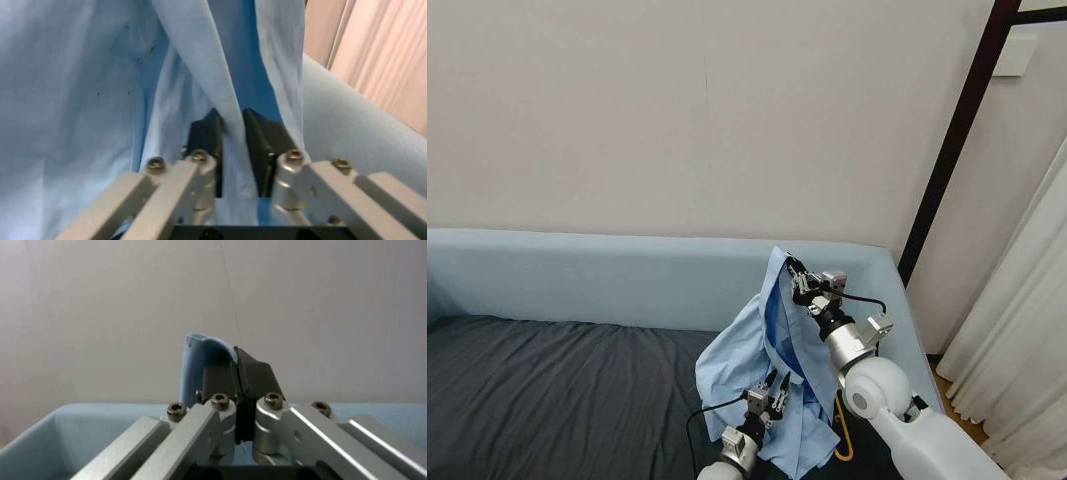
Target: Pick up the clothes from the sofa and hang them on the clothes hanger.
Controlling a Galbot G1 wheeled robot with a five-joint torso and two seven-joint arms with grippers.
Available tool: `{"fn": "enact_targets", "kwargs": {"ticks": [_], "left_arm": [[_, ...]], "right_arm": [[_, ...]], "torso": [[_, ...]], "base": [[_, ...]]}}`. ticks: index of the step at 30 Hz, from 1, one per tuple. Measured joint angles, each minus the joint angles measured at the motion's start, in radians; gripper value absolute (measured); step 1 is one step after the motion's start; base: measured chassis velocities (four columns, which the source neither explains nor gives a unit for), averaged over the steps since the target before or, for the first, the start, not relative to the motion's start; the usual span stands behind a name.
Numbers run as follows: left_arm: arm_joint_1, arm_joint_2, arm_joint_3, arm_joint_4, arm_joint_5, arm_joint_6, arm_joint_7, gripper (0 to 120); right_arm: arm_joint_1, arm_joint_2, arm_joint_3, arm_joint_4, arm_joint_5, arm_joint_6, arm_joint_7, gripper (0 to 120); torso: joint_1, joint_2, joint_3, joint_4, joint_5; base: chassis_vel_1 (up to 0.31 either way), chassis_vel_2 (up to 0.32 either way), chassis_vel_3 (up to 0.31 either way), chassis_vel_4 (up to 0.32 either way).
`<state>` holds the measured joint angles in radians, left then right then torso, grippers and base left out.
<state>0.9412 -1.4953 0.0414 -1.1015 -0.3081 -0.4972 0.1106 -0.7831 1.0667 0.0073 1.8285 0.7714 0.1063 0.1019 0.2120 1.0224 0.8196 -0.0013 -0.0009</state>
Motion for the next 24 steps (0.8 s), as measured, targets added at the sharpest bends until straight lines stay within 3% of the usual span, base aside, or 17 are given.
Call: {"fn": "enact_targets", "kwargs": {"ticks": [3,11,13,14,19,20,24], "left_arm": [[0.001,0.000,0.000,0.000,-0.003,-0.003,0.000,0],[0.018,0.049,-0.008,-0.060,-0.013,-0.007,-0.002,0],[0.031,0.112,-0.008,-0.144,-0.025,-0.005,-0.001,0],[0.031,0.112,-0.008,-0.144,-0.025,-0.005,-0.001,0],[0.041,0.319,-0.037,-0.424,-0.145,0.041,0.012,0],[0.041,0.319,-0.037,-0.424,-0.145,0.041,0.012,0],[0.022,0.494,-0.098,-0.615,-0.247,0.083,0.058,0]], "right_arm": [[-0.005,0.000,0.009,0.001,-0.001,-0.001,0.000,0],[-0.008,-0.008,0.020,0.003,-0.003,-0.002,0.002,0],[-0.004,-0.014,0.024,0.001,-0.011,-0.007,0.034,0],[-0.004,-0.014,0.024,0.001,-0.011,-0.007,0.034,0],[0.024,-0.038,0.049,0.017,0.000,-0.035,0.145,0],[0.024,-0.038,0.049,0.017,0.000,-0.035,0.145,0],[0.048,-0.071,0.074,0.056,0.019,-0.039,0.152,0]], "torso": [[0.000,0.000,0.000,0.0000,0.0000],[0.000,0.000,0.000,0.0000,0.0000],[0.000,0.000,0.000,0.0000,-0.0001],[0.000,0.000,0.000,0.0000,-0.0001],[0.000,0.000,0.000,0.0002,-0.0001],[0.000,0.000,0.000,0.0002,-0.0001],[0.000,0.000,0.000,0.0002,0.0000]], "base": [[0.000,0.000,0.000,0.000],[0.000,0.000,0.000,0.000],[0.000,0.000,0.000,0.000],[0.000,0.000,0.000,0.000],[0.000,0.000,0.000,0.000],[0.000,0.000,0.000,0.000],[0.000,0.000,0.000,0.000]]}}
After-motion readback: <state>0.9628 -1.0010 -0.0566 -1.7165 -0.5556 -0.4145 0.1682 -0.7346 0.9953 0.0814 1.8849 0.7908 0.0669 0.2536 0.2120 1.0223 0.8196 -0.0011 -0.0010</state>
